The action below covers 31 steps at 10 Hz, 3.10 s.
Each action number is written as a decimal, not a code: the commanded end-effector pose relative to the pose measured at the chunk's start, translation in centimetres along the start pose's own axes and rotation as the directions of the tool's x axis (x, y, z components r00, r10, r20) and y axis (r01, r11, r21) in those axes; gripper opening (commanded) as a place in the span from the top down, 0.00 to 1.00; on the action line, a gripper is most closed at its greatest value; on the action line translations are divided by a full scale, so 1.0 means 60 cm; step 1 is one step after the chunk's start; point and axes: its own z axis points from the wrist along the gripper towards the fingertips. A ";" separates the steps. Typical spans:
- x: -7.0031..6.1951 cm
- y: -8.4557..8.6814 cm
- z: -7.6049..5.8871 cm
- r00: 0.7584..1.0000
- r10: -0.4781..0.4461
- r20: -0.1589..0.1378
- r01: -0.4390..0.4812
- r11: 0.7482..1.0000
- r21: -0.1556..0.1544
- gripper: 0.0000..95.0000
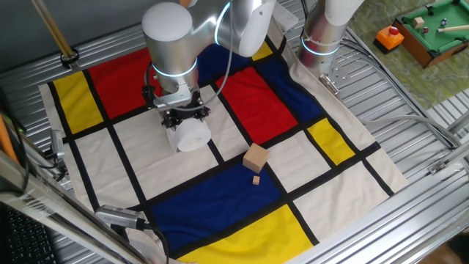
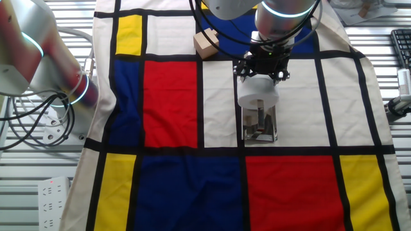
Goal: Put the toilet paper on its holder
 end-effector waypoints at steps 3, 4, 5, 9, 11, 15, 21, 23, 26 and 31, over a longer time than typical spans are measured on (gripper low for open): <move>0.005 0.001 0.002 1.000 -0.003 0.001 0.003 1.000 0.001 1.00; 0.006 0.000 0.002 1.000 -0.005 0.001 0.005 1.000 0.001 1.00; 0.007 -0.001 0.002 1.000 -0.008 0.002 0.008 1.000 0.001 1.00; 0.010 -0.005 -0.003 1.000 -0.011 0.004 0.011 1.000 -0.001 1.00; 0.010 -0.005 -0.003 1.000 -0.009 0.005 0.009 1.000 0.000 1.00; 0.014 -0.004 -0.003 1.000 -0.011 0.008 0.011 1.000 0.001 1.00; 0.014 -0.005 -0.002 1.000 0.006 0.005 -0.006 1.000 0.001 1.00; 0.014 -0.006 -0.002 1.000 0.012 0.004 -0.012 1.000 0.001 1.00; 0.012 -0.009 -0.004 1.000 0.012 0.003 -0.012 1.000 0.001 1.00; 0.011 -0.010 -0.004 1.000 0.025 0.008 -0.025 1.000 0.000 1.00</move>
